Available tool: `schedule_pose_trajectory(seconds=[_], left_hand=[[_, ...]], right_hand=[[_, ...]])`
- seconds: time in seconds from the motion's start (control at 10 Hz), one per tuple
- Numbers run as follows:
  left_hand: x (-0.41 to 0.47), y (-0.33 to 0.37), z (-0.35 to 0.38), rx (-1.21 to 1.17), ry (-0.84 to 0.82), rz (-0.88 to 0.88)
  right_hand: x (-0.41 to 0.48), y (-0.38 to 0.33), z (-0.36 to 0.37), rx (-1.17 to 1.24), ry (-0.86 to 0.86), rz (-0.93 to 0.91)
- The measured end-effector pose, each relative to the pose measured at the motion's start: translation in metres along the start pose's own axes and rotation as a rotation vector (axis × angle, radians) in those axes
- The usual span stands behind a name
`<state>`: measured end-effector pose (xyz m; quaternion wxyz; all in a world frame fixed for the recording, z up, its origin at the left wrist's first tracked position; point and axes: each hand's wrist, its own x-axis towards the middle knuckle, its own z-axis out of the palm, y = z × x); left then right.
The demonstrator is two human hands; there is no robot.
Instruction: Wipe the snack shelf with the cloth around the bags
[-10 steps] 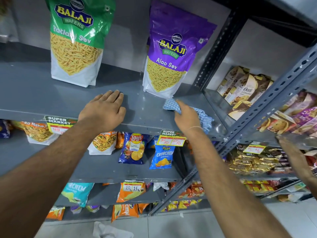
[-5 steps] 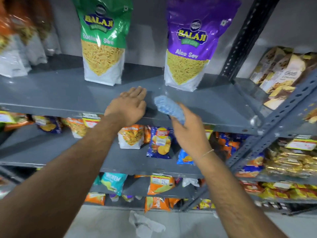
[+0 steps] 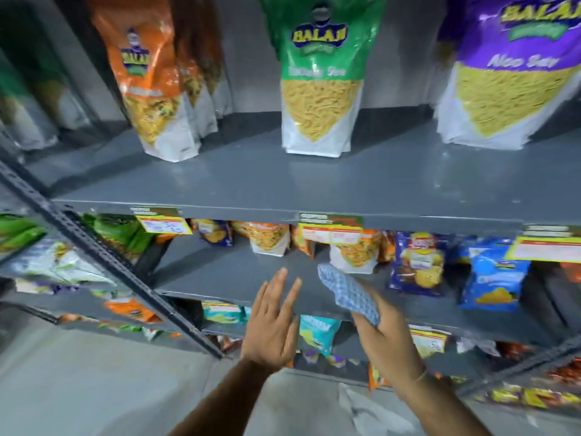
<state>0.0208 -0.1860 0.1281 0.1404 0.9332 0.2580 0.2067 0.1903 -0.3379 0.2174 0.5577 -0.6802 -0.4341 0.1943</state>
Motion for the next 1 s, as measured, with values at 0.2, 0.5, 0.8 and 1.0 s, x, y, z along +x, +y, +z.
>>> schedule_pose_trajectory(seconds=[0.2, 0.5, 0.8, 1.0], left_hand=[[0.008, -0.113, 0.026, 0.139, -0.181, -0.179], [0.046, -0.202, 0.072, 0.012, -0.394, -0.361], [0.037, -0.214, 0.082, 0.059, -0.384, -0.324], [0.039, -0.211, 0.070, 0.083, -0.437, -0.287]], right_hand=[[0.058, 0.076, 0.103, -0.248, -0.089, 0.166], [0.121, 0.174, 0.212, -0.887, -0.456, 0.069], [0.114, 0.182, 0.229, -1.094, -0.399, 0.085], [0.110, 0.180, 0.230, -1.097, -0.374, 0.090]])
